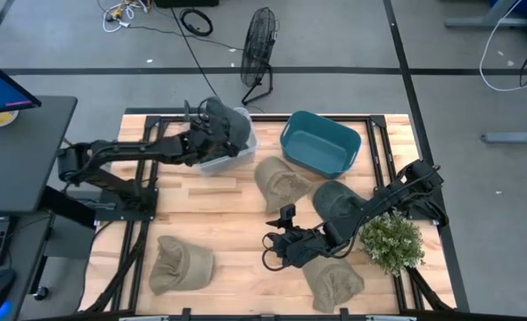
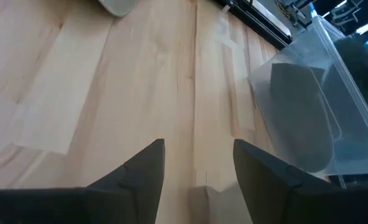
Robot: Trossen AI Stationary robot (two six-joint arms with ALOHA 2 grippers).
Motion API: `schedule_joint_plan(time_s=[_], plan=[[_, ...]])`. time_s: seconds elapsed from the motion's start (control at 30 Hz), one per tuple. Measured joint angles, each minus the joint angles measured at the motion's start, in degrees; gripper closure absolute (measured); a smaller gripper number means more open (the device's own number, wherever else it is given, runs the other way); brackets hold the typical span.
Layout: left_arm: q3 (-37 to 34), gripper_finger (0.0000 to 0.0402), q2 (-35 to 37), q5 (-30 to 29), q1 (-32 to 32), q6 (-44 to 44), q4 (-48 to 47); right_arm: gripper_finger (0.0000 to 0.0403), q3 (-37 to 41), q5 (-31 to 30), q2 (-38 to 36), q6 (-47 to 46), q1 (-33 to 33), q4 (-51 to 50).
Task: Pick & Place hat
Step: Put the bottom blue cap into the transparent bin, then put the blue cap into the transparent bin
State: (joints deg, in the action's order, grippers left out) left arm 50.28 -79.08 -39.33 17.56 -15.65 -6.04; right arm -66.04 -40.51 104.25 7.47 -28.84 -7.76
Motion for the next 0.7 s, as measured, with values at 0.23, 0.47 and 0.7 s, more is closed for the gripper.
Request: schedule_joint_plan(time_s=[0.23,0.47,0.7], plan=[[0.00,0.0305,-1.56,4.27,-0.22,0.35,-6.21,0.0207,0.00,0.00,0.00,0.91,0.32,-1.14],[0.00,0.0217,2.07,4.69,-2.79,4.72,-7.13,0.0207,0.02,0.00,-0.02,0.94,0.76,-5.00],[0.00,0.0171,11.80,4.63,-8.11,5.09,-9.41,0.0207,0.10,0.02,-3.95,-6.04,1.69,-15.54]])
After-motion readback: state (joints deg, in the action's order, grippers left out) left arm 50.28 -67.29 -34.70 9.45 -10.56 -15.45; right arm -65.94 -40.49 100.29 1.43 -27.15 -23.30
